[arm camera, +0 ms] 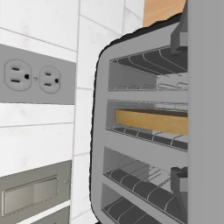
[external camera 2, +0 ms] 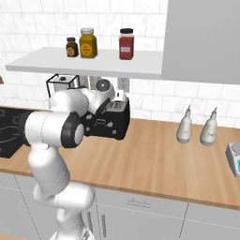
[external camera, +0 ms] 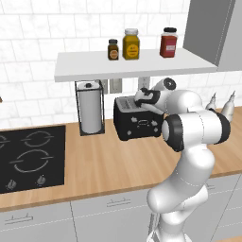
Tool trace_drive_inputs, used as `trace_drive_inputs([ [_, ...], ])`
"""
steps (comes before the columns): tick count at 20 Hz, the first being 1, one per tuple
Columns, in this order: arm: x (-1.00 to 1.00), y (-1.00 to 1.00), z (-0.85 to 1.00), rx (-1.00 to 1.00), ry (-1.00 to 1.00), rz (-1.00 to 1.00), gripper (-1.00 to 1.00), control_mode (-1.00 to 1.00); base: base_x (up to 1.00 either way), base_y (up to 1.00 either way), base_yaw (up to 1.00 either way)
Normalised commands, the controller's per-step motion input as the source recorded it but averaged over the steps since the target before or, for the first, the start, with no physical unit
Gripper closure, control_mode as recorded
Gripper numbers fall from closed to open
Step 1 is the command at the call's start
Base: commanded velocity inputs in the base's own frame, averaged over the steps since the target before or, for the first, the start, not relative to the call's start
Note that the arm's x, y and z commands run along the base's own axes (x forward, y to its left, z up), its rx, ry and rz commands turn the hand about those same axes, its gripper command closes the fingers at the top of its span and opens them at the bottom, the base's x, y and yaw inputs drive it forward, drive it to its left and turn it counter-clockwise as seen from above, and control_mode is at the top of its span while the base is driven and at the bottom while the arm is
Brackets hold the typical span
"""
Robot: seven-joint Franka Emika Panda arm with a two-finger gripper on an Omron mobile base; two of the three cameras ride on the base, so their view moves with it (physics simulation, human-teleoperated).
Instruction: Start the toaster. Once the lever pops up, take the bread to the plate on the dining counter.
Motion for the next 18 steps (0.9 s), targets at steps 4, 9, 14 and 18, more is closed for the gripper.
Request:
trace_drive_inputs([
  [4,0.0,0.0,0.0,0.0,0.0,0.0,-1.0,-1.0,0.0,0.0,0.0],
  [9,0.0,0.0,0.0,0.0,0.0,0.0,-1.0,-1.0,0.0,0.0,0.0],
  [14,0.0,0.0,0.0,0.0,0.0,0.0,-1.0,-1.0,0.0,0.0,0.0],
  [18,0.0,0.0,0.0,0.0,0.0,0.0,-1.0,-1.0,0.0,0.0,0.0],
])
